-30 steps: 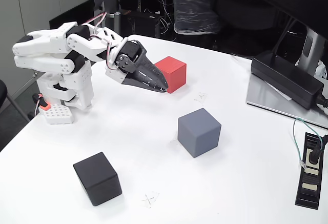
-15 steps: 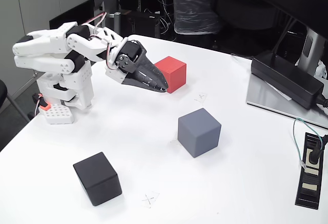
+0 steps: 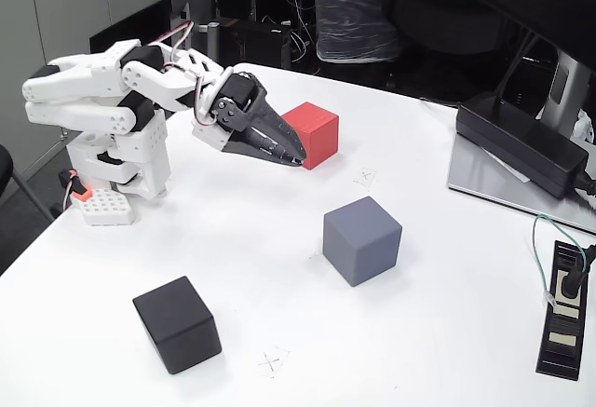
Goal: Stack the three blocks in an ordered color.
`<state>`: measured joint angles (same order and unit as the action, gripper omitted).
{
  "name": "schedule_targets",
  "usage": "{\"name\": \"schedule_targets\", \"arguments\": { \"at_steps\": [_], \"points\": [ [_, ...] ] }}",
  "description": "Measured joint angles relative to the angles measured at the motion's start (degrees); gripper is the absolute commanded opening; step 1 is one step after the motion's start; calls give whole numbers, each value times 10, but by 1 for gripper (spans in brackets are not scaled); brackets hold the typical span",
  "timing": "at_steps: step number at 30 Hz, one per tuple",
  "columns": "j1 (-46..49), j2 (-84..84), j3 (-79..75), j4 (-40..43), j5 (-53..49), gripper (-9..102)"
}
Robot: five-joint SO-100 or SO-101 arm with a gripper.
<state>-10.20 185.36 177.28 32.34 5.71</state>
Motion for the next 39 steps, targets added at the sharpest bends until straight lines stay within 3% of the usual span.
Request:
{"name": "schedule_targets", "arguments": {
  "at_steps": [27, 33, 39],
  "points": [
    [0, 0, 0, 0, 0, 1],
    [36, 0, 0, 0, 0, 1],
    [105, 0, -25, 0, -119, 1]
  ]
}}
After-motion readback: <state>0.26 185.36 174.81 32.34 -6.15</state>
